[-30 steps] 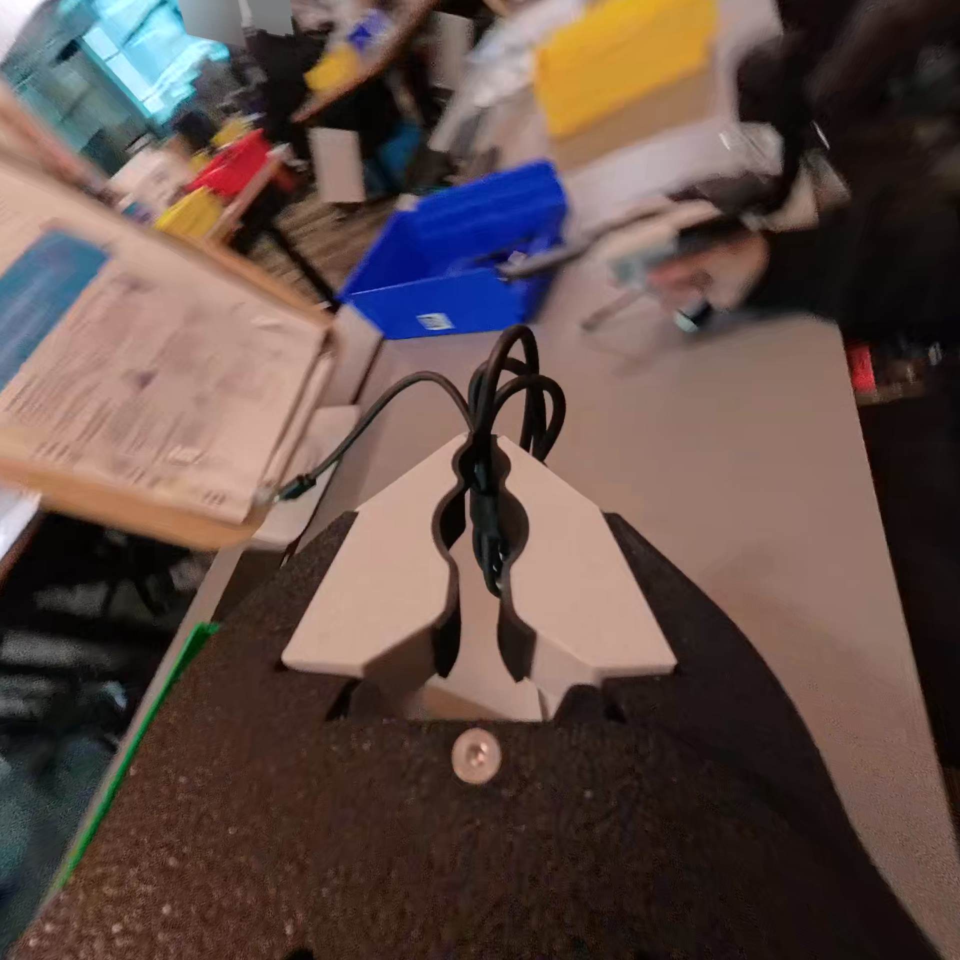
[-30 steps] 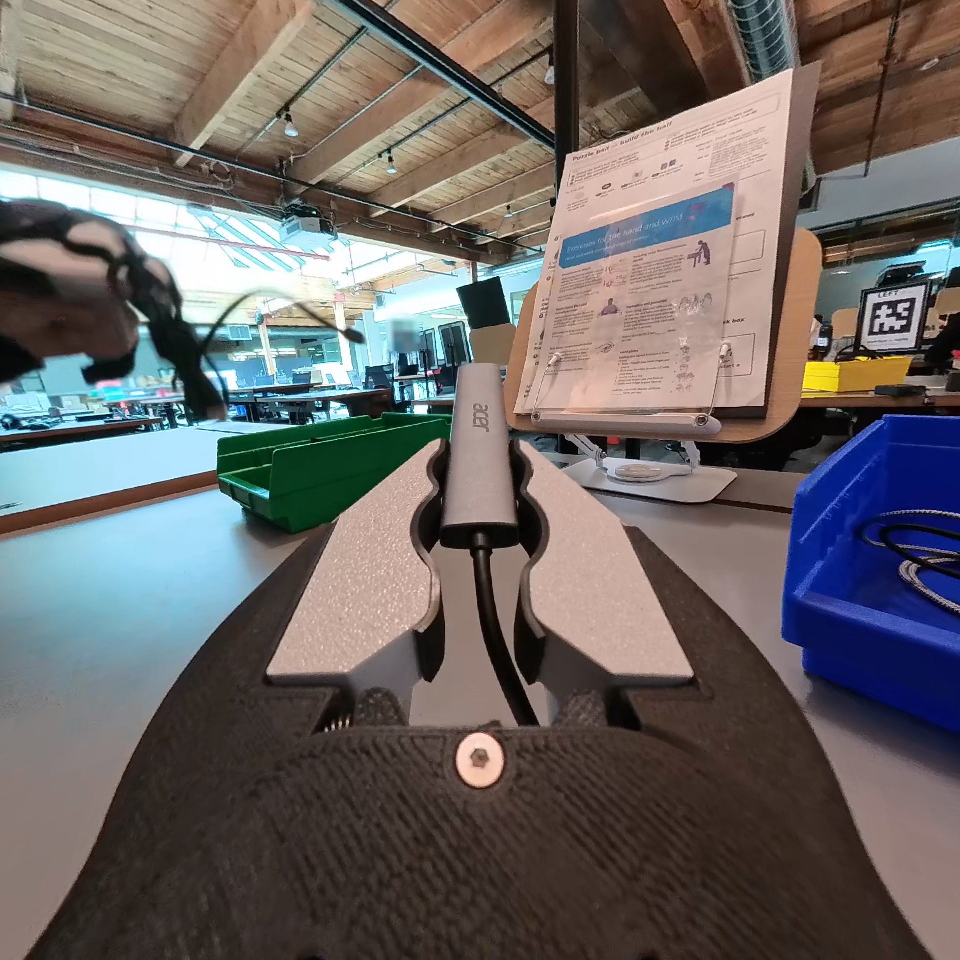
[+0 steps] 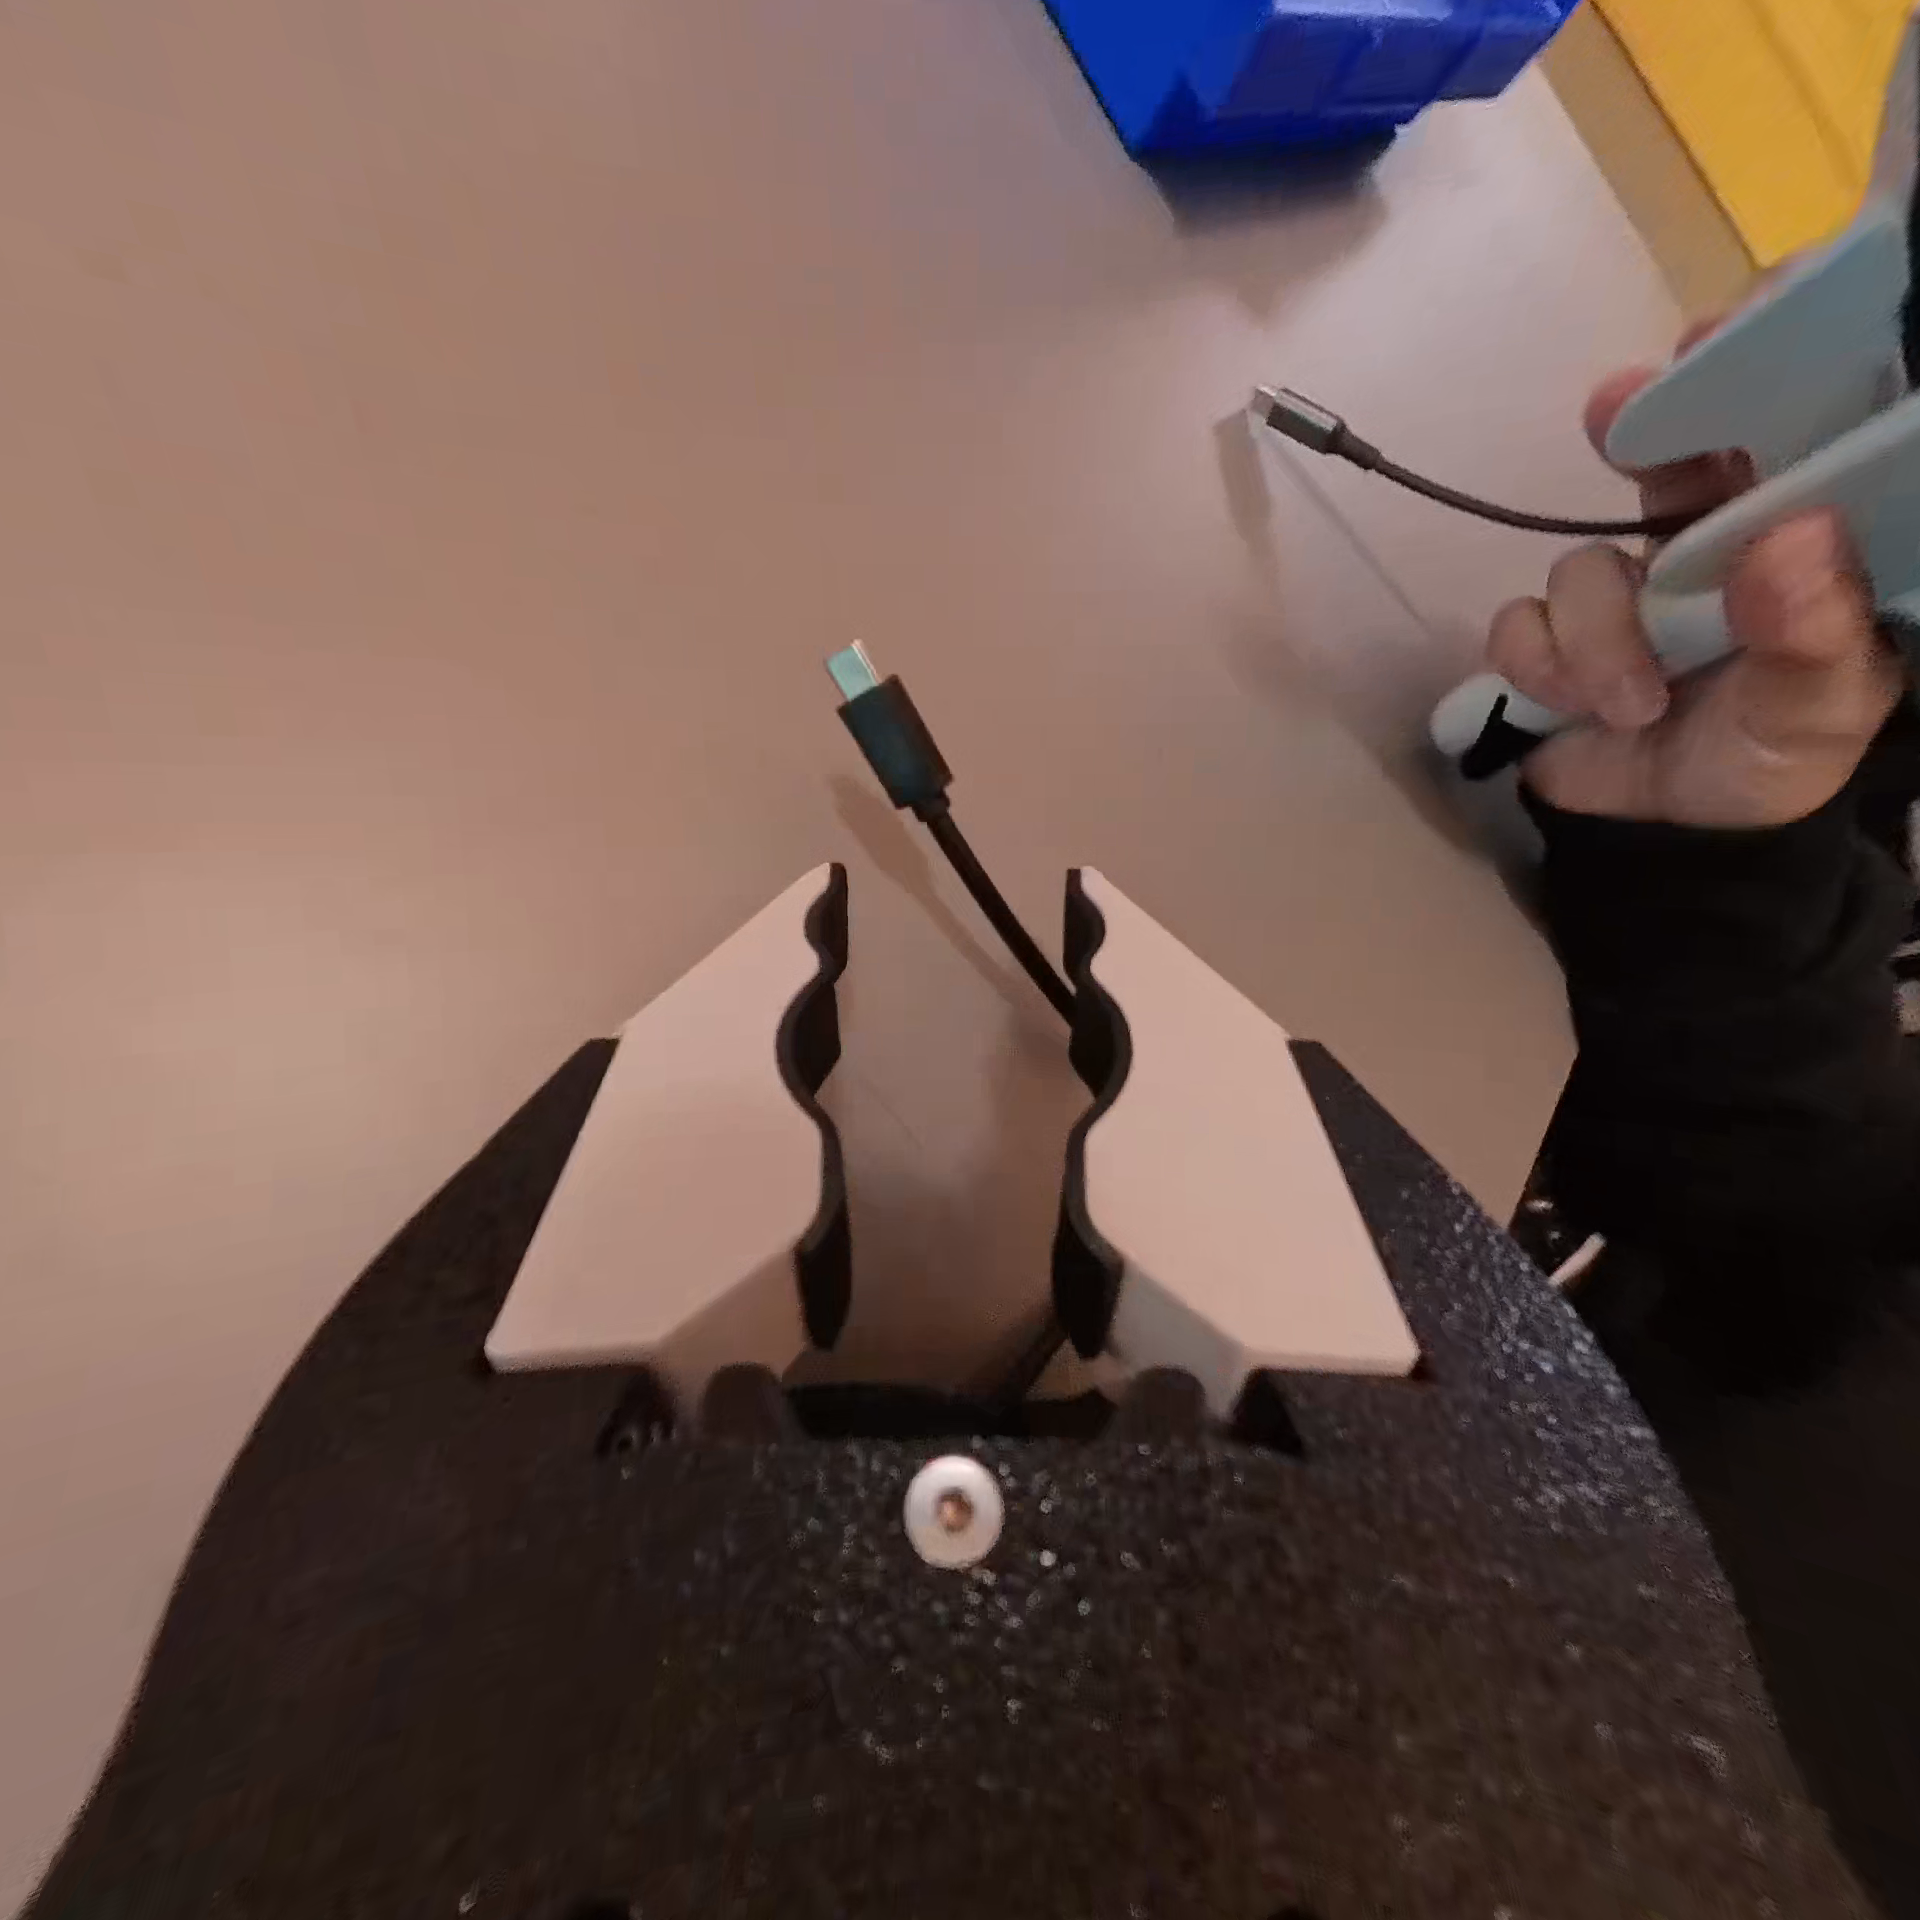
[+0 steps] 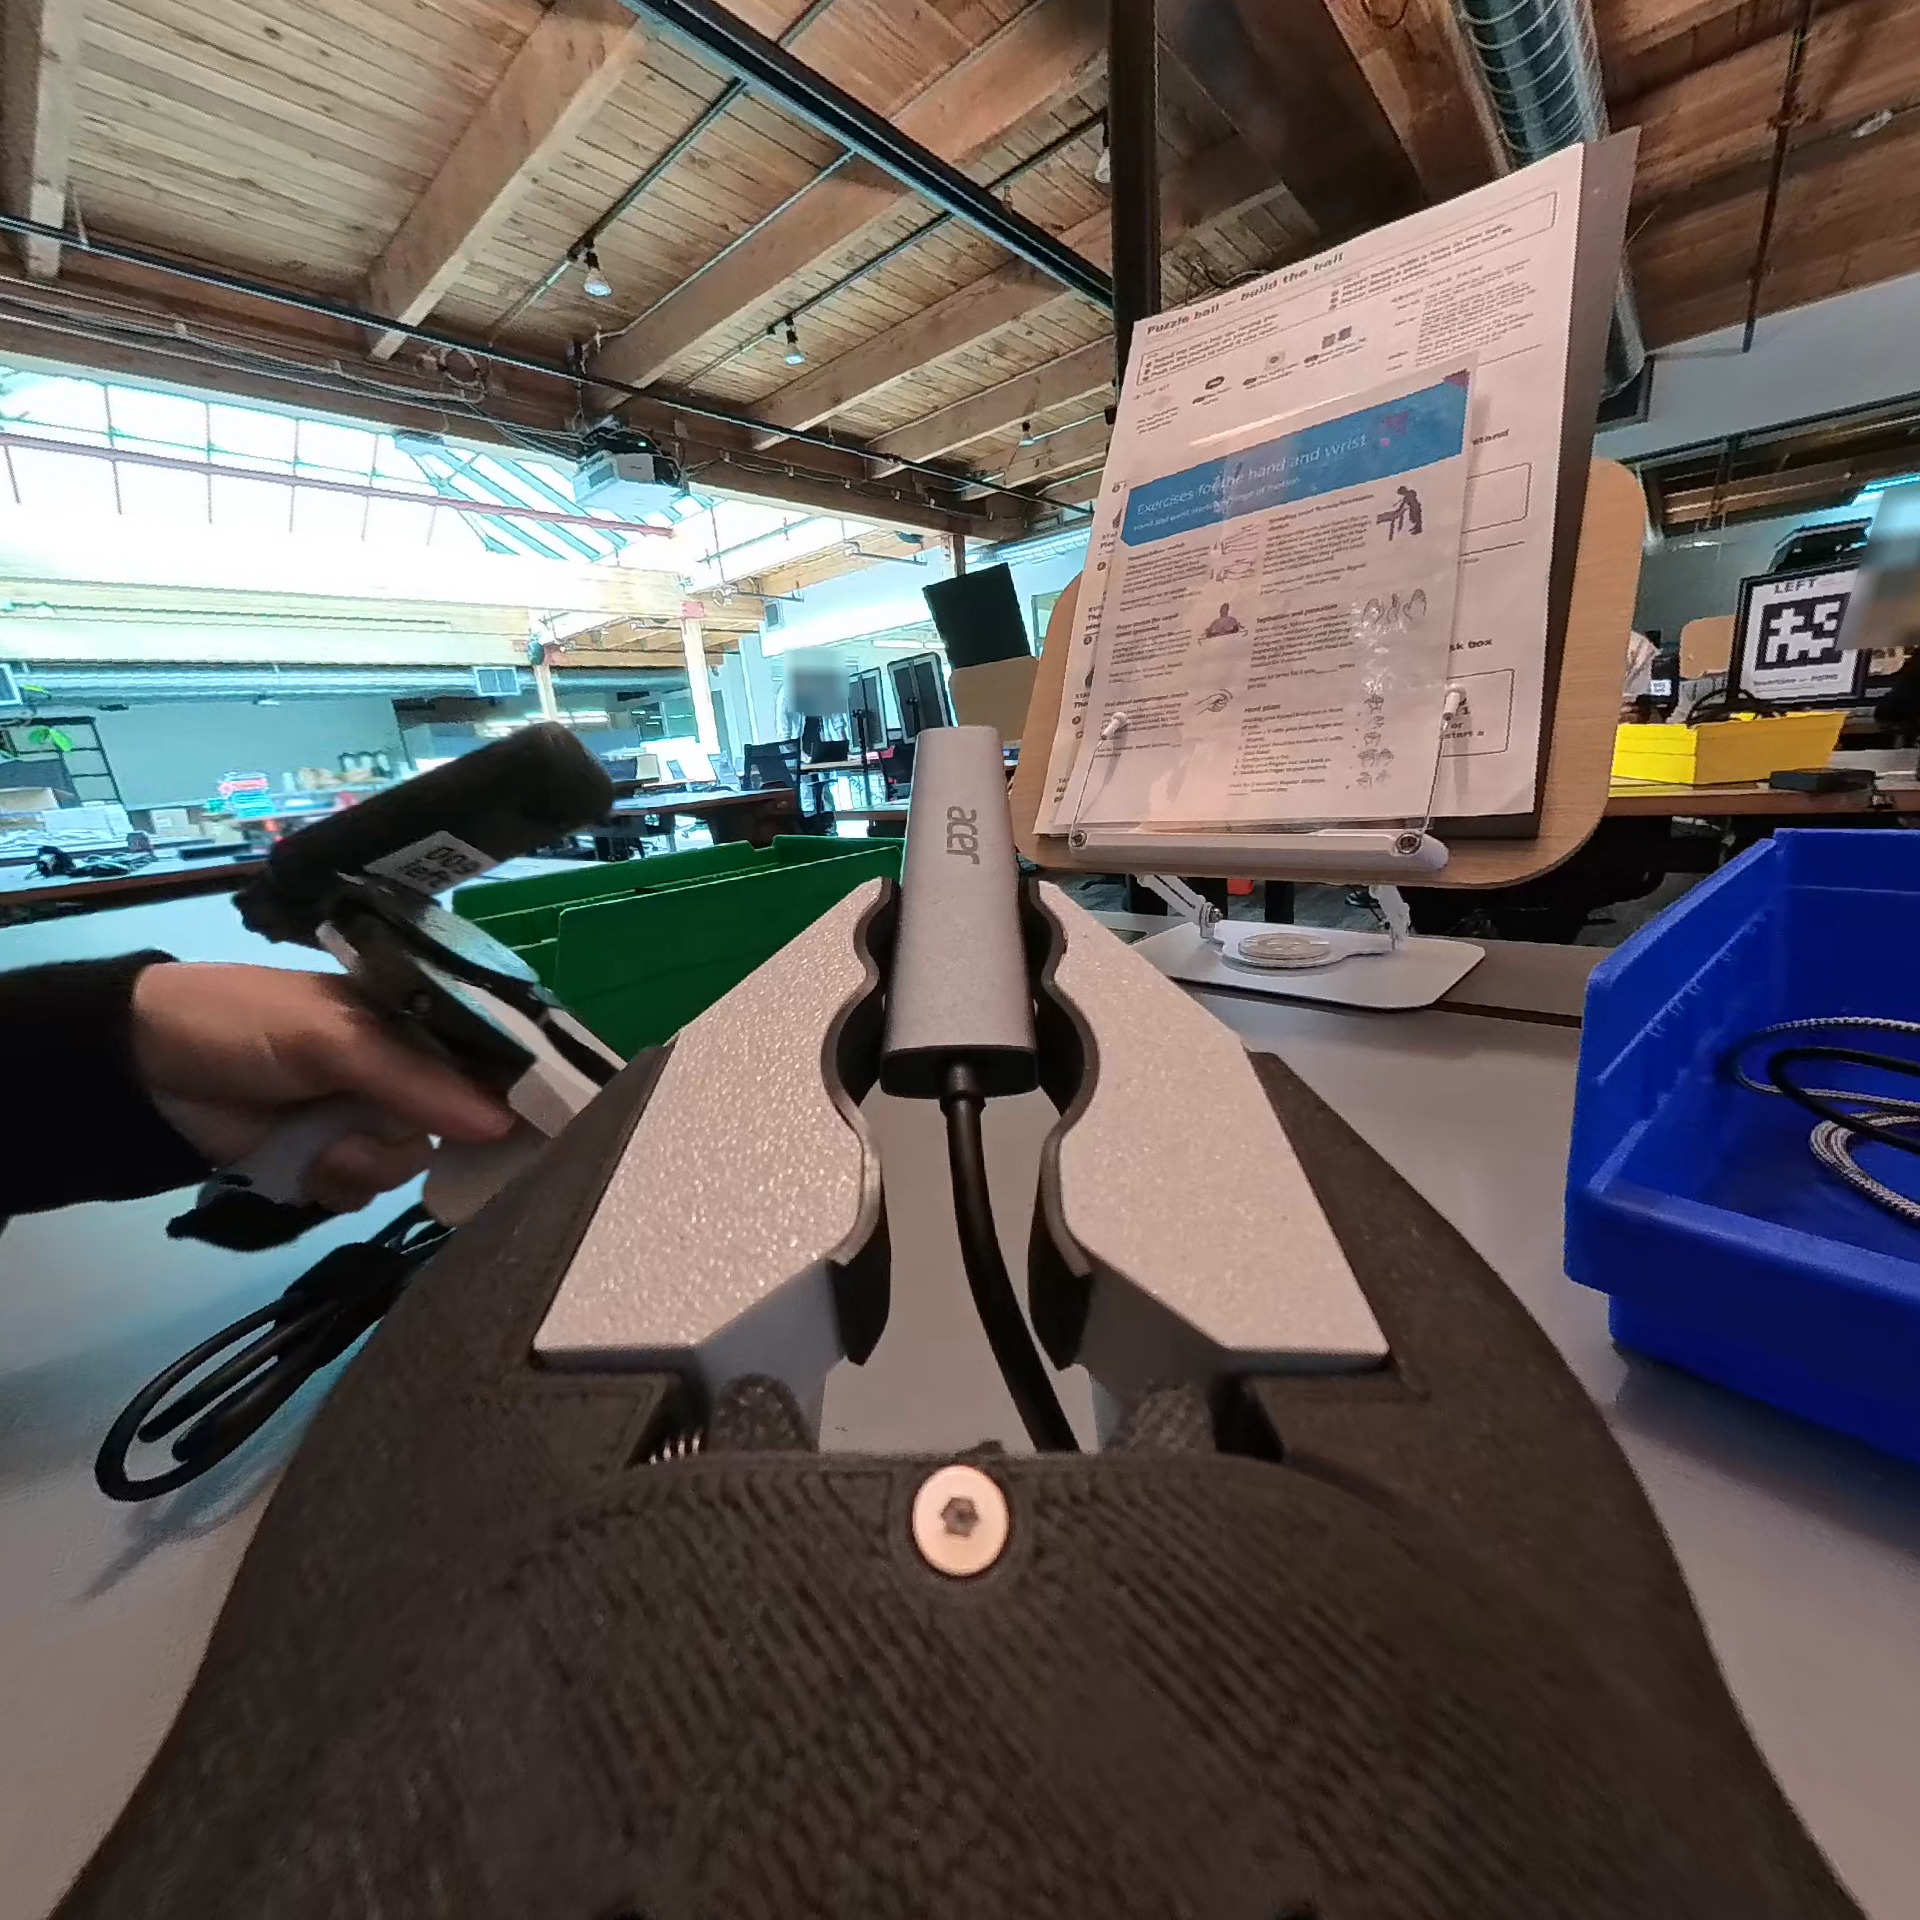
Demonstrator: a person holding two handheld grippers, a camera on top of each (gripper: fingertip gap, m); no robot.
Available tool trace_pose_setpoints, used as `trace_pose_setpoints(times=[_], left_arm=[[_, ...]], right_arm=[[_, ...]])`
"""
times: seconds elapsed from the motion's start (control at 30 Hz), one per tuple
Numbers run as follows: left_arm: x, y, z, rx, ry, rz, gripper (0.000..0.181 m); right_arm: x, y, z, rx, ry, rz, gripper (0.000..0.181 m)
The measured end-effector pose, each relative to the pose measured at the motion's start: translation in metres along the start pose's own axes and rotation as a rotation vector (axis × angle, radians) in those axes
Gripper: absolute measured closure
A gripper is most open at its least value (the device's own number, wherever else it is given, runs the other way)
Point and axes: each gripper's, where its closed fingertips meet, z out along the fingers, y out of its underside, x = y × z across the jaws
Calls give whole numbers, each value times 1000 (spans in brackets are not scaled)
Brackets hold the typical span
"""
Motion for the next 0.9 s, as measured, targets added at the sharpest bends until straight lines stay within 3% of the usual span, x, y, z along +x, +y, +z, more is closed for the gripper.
trace_pose_setpoints(times=[0.13,0.23,0.47,0.53,0.63,0.77,0.9], left_arm=[[6,-6,11,28,97,-94,143],[7,-15,11,83,147,-178,160],[-9,-19,17,48,116,-262,160],[-15,-23,17,58,80,-241,175],[-16,-27,17,76,31,-145,177],[-3,-36,8,112,-74,189,178],[18,-36,0,-2,-177,431,179]], right_arm=[[-2,1,0,-8,-6,-5,159],[-2,2,0,-13,-5,-12,159],[-2,4,0,-22,-4,-19,159],[-3,5,0,-25,-6,-18,159],[-3,5,0,-30,-8,-20,159],[-3,7,1,-42,-6,-20,159],[-1,15,2,-92,24,-68,159]])
